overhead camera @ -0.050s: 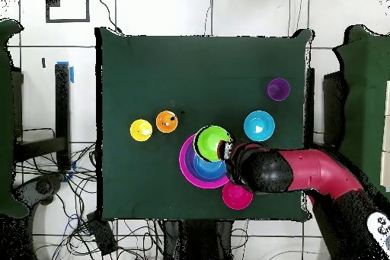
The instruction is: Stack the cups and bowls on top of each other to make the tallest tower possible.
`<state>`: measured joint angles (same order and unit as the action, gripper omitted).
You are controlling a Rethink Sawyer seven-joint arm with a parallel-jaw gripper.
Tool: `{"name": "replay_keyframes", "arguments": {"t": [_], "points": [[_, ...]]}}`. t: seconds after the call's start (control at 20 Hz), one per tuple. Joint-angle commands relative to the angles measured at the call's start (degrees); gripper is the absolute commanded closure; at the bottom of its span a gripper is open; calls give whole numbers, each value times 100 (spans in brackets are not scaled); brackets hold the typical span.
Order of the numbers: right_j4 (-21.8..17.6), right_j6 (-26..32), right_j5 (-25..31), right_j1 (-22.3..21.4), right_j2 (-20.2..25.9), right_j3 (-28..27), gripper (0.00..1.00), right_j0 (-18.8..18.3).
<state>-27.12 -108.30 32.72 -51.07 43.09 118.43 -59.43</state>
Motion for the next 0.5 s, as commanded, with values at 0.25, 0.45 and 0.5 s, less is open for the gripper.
{"name": "replay_keyframes", "arguments": {"t": [0.25,0.45,0.5], "points": [[-823,701,-343,-29,107,553,100,-48],[-1016,547,-433,-45,38,624,100,39],[-1074,526,-441,-36,19,624,100,61]]}}
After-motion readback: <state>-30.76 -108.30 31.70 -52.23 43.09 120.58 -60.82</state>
